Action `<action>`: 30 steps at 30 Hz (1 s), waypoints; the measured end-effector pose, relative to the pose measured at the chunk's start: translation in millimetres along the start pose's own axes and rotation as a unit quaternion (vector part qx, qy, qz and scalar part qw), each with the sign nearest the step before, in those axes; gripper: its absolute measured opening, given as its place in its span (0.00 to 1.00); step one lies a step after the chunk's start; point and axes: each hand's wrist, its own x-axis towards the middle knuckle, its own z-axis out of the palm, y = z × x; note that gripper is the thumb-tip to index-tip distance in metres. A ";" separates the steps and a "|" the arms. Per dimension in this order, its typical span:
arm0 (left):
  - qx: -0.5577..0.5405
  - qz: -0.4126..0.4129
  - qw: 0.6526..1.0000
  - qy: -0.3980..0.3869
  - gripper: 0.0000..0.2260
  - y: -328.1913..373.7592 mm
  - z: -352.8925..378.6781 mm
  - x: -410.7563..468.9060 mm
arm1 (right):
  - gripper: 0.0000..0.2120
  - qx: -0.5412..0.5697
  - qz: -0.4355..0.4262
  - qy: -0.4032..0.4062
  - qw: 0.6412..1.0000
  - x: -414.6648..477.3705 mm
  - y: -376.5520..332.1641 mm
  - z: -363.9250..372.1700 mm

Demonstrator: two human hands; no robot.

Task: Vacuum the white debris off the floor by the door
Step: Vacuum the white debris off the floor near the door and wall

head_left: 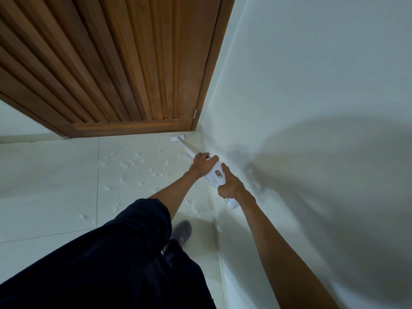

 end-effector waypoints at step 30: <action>0.039 0.045 0.997 -0.057 0.31 35.4 36.5 24.9 | 0.37 0.046 0.018 0.042 0.998 20.9 25.2 -25.5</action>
